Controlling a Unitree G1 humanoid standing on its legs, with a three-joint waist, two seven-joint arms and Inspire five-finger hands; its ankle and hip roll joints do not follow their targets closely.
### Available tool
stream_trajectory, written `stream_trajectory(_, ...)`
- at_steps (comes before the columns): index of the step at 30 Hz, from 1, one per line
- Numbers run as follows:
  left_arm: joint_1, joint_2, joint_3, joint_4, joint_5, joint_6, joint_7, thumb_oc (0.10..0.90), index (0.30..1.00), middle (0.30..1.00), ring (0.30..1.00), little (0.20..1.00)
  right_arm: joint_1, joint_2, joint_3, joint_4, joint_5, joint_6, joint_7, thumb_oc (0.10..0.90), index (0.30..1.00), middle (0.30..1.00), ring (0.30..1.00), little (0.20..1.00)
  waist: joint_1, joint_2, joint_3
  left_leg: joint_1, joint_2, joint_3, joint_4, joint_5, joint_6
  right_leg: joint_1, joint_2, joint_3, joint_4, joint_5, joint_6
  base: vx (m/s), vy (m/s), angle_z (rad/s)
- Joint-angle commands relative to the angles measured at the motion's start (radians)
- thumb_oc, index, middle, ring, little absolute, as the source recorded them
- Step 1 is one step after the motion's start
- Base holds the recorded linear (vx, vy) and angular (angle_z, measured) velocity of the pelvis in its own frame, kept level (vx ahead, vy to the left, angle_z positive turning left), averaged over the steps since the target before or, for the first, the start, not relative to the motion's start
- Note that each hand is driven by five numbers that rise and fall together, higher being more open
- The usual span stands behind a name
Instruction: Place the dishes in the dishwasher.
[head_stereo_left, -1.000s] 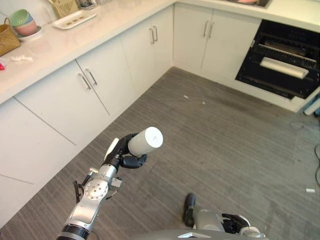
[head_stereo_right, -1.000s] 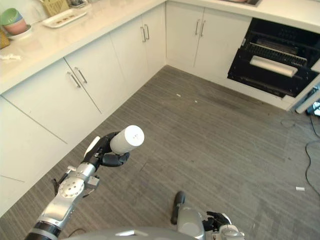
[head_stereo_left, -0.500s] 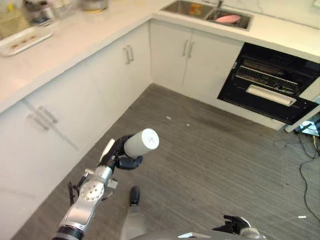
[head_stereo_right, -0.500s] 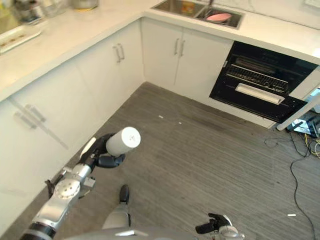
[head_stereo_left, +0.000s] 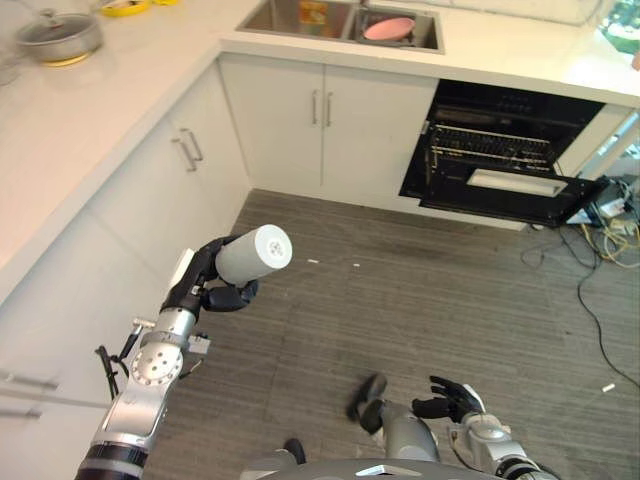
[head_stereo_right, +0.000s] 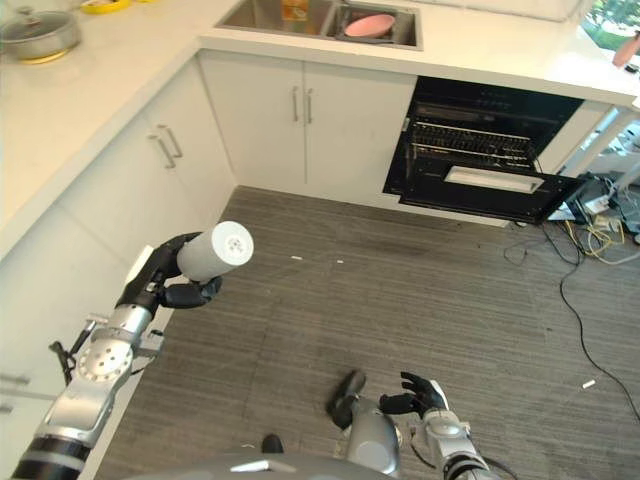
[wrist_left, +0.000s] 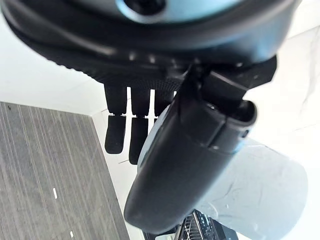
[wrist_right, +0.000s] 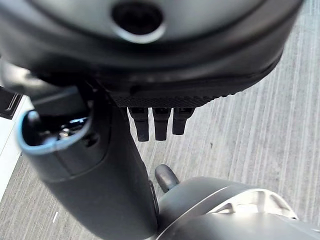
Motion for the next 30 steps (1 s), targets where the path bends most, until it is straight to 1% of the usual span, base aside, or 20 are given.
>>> stream_trajectory(1, -0.092, 0.015, -0.036, -0.135, -0.021, -0.113, -0.018, 0.4, 0.3, 0.3, 0.3, 0.3, -0.017, -0.064, 0.018, -0.09, -0.004, -0.079, -0.023, 0.8, 0.9, 0.9, 0.9, 0.9, -0.012, -0.023, -0.086, -0.022, 0.049, -0.073, 0.174, -0.042, -0.039, 0.168, 0.058, 0.109, -0.146, 0.09, 0.063, 0.35, 0.066, -0.48)
stream_trajectory(2, -0.094, 0.007, -0.048, -0.126, -0.028, -0.114, -0.017, 0.4, 0.3, 0.3, 0.3, 0.3, -0.001, -0.079, 0.024, -0.136, -0.007, -0.084, -0.025, 0.8, 0.9, 0.9, 0.9, 0.9, -0.019, -0.022, -0.091, -0.03, 0.056, -0.079, 0.232, -0.024, -0.05, 0.185, 0.071, 0.134, -0.139, 0.087, 0.046, 0.31, 0.03, -0.2)
stream_trajectory(5, -0.107, -0.007, -0.083, -0.105, -0.046, -0.122, -0.017, 0.4, 0.3, 0.3, 0.3, 0.3, 0.019, -0.12, 0.037, -0.25, -0.001, -0.097, -0.039, 0.8, 0.9, 0.9, 0.9, 0.9, -0.01, -0.011, -0.096, -0.119, 0.117, -0.092, 0.601, 0.097, -0.15, 0.261, 0.126, 0.154, -0.15, 0.049, -0.022, 0.37, -0.025, -0.4)
stream_trajectory(7, -0.114, -0.017, -0.088, -0.092, -0.068, -0.124, -0.001, 0.4, 0.3, 0.3, 0.3, 0.3, 0.026, -0.136, 0.041, -0.283, -0.005, -0.099, -0.048, 0.8, 0.9, 0.9, 0.9, 0.9, -0.006, -0.003, -0.091, -0.166, 0.154, -0.108, 0.685, 0.118, -0.156, 0.293, 0.15, 0.184, -0.164, 0.028, -0.047, 0.27, 0.121, -0.72)
stream_trajectory(8, -0.123, -0.032, -0.096, -0.085, -0.075, -0.121, 0.01, 0.4, 0.3, 0.3, 0.3, 0.3, 0.021, -0.139, 0.042, -0.294, -0.008, -0.103, -0.062, 0.8, 0.9, 0.9, 0.9, 0.9, 0.0, -0.003, -0.084, -0.213, 0.175, -0.125, 0.586, 0.054, -0.121, 0.315, 0.14, 0.213, -0.178, 0.024, -0.025, 0.13, 0.168, -0.72)
stream_trajectory(9, -0.123, -0.032, -0.096, -0.085, -0.075, -0.121, 0.01, 0.4, 0.3, 0.3, 0.3, 0.3, 0.021, -0.139, 0.042, -0.294, -0.008, -0.103, -0.062, 0.8, 0.9, 0.9, 0.9, 0.9, 0.0, -0.003, -0.084, -0.213, 0.175, -0.125, 0.586, 0.054, -0.121, 0.315, 0.14, 0.213, -0.178, 0.024, -0.025, 0.2, 0.268, -0.75)
stream_trajectory(11, -0.119, -0.035, -0.09, -0.081, -0.061, -0.127, 0.024, 0.4, 0.3, 0.3, 0.3, 0.3, 0.014, -0.148, 0.044, -0.336, -0.023, -0.109, -0.067, 0.8, 0.9, 0.9, 0.9, 0.9, 0.024, -0.02, -0.072, -0.269, 0.179, -0.191, 0.4, 0.002, -0.092, 0.338, 0.111, 0.289, -0.188, 0.02, 0.006, 0.21, 0.298, -0.73)
stream_trajectory(12, -0.119, -0.035, -0.091, -0.081, -0.061, -0.127, 0.024, 0.4, 0.3, 0.3, 0.3, 0.3, 0.014, -0.147, 0.044, -0.337, -0.023, -0.108, -0.067, 0.8, 0.9, 0.9, 0.9, 0.9, 0.025, -0.02, -0.072, -0.267, 0.178, -0.19, 0.398, 0.003, -0.092, 0.338, 0.11, 0.29, -0.188, 0.02, 0.006, 0.23, 0.31, -0.86)
stream_trajectory(13, -0.114, -0.033, -0.081, -0.083, -0.06, -0.132, 0.033, 0.4, 0.3, 0.3, 0.3, 0.3, 0.013, -0.158, 0.047, -0.362, -0.039, -0.113, -0.068, 0.8, 0.9, 0.9, 0.9, 0.9, 0.032, -0.022, -0.063, -0.292, 0.203, -0.231, 0.325, 0.028, -0.102, 0.352, 0.102, 0.32, -0.192, 0.019, 0.014, 0.13, 0.293, -0.87)
stream_trajectory(14, -0.106, -0.037, -0.072, -0.083, -0.06, -0.138, 0.043, 0.4, 0.3, 0.3, 0.3, 0.3, 0.013, -0.165, 0.044, -0.391, -0.048, -0.121, -0.079, 0.8, 0.9, 0.9, 0.9, 0.9, 0.038, -0.012, -0.056, -0.291, 0.225, -0.267, 0.212, 0.103, -0.11, 0.363, 0.095, 0.342, -0.193, 0.023, 0.012, 0.2, 0.418, -1.03)
stream_trajectory(15, -0.103, -0.04, -0.065, -0.081, -0.055, -0.141, 0.056, 0.4, 0.3, 0.3, 0.3, 0.3, 0.01, -0.172, 0.041, -0.407, -0.05, -0.125, -0.084, 0.8, 0.9, 0.9, 0.9, 0.9, 0.045, -0.004, -0.05, -0.295, 0.235, -0.306, 0.177, 0.142, -0.124, 0.375, 0.093, 0.366, -0.19, 0.018, 0.017, 0.12, 0.305, -1.08)
stream_trajectory(16, -0.103, -0.041, -0.065, -0.081, -0.055, -0.142, 0.057, 0.4, 0.3, 0.3, 0.3, 0.3, 0.01, -0.172, 0.04, -0.408, -0.05, -0.125, -0.084, 0.8, 0.9, 0.9, 0.9, 0.9, 0.046, -0.003, -0.05, -0.293, 0.236, -0.306, 0.174, 0.144, -0.125, 0.375, 0.094, 0.366, -0.189, 0.018, 0.016, 0.18, 0.344, -0.98)
stream_trajectory(17, -0.109, -0.051, -0.068, -0.07, -0.059, -0.147, 0.067, 0.4, 0.3, 0.3, 0.3, 0.3, 0.009, -0.182, 0.03, -0.438, -0.049, -0.129, -0.087, 0.8, 0.9, 0.9, 0.9, 0.9, 0.043, 0.017, -0.049, -0.296, 0.238, -0.353, 0.134, 0.172, -0.14, 0.391, 0.089, 0.395, -0.173, 0.003, 0.021, 0.15, 0.355, -0.76)
stream_trajectory(20, -0.119, -0.063, -0.073, -0.061, -0.054, -0.15, 0.063, 0.4, 0.3, 0.3, 0.3, 0.3, 0.021, -0.185, 0.007, -0.488, -0.046, -0.134, -0.075, 0.8, 0.9, 0.9, 0.9, 0.9, 0.03, 0.04, -0.065, -0.257, 0.229, -0.35, 0.076, 0.16, -0.14, 0.396, 0.074, 0.412, -0.162, -0.001, 0.041, 0.17, 0.397, -0.65)
stream_trajectory(22, -0.147, -0.056, -0.091, -0.057, -0.049, -0.148, 0.058, 0.4, 0.3, 0.3, 0.3, 0.3, 0.035, -0.178, -0.045, -0.561, -0.024, -0.137, -0.08, 0.8, 0.9, 0.9, 0.9, 0.9, 0.012, 0.045, -0.084, -0.218, 0.169, -0.347, 0.073, 0.125, -0.102, 0.371, 0.022, 0.458, -0.059, 0.002, 0.063, 0.21, 0.445, -0.52)
stream_trajectory(23, -0.148, -0.056, -0.092, -0.056, -0.049, -0.148, 0.058, 0.4, 0.3, 0.3, 0.3, 0.3, 0.036, -0.178, -0.047, -0.563, -0.025, -0.136, -0.079, 0.8, 0.9, 0.9, 0.9, 0.9, 0.014, 0.043, -0.085, -0.221, 0.166, -0.346, 0.073, 0.129, -0.1, 0.366, 0.018, 0.46, -0.057, 0.004, 0.064, 0.11, 0.403, -0.06)
stream_trajectory(24, -0.168, -0.038, -0.095, -0.061, -0.046, -0.146, 0.06, 0.4, 0.3, 0.3, 0.3, 0.3, 0.028, -0.166, -0.073, -0.614, -0.012, -0.141, -0.088, 0.8, 0.9, 0.9, 0.9, 0.9, 0.0, 0.041, -0.07, -0.203, 0.14, -0.312, 0.086, 0.101, -0.063, 0.315, -0.015, 0.506, 0.049, 0.011, 0.087, 0.06, 0.353, -0.19)
stream_trajectory(26, -0.175, -0.024, -0.082, -0.064, -0.046, -0.145, 0.07, 0.4, 0.3, 0.3, 0.3, 0.3, -0.002, -0.15, -0.075, -0.662, -0.008, -0.154, -0.094, 0.8, 0.9, 0.9, 0.9, 0.9, 0.004, 0.036, -0.054, -0.195, 0.127, -0.263, 0.112, 0.071, -0.029, 0.254, -0.043, 0.505, 0.114, 0.047, 0.109, 0.07, 0.34, -0.58)
stream_trajectory(28, -0.167, -0.023, -0.06, -0.084, -0.056, -0.15, 0.075, 0.4, 0.3, 0.3, 0.3, 0.3, -0.023, -0.136, -0.081, -0.722, 0.015, -0.164, -0.091, 0.8, 0.9, 0.9, 0.9, 0.9, 0.013, 0.03, -0.052, -0.176, 0.116, -0.208, 0.105, 0.053, -0.015, 0.207, -0.068, 0.467, 0.1, 0.093, 0.123, 0.08, 0.18, -1.11)
stream_trajectory(30, -0.157, -0.033, -0.046, -0.108, -0.062, -0.159, 0.082, 0.4, 0.3, 0.3, 0.3, 0.3, -0.036, -0.13, -0.094, -0.798, 0.046, -0.179, -0.089, 0.8, 0.9, 0.9, 0.9, 0.9, 0.016, 0.032, -0.05, -0.145, 0.109, -0.173, 0.068, 0.048, -0.008, 0.19, -0.051, 0.471, 0.013, 0.121, 0.128, 0.12, 0.09, -0.89)
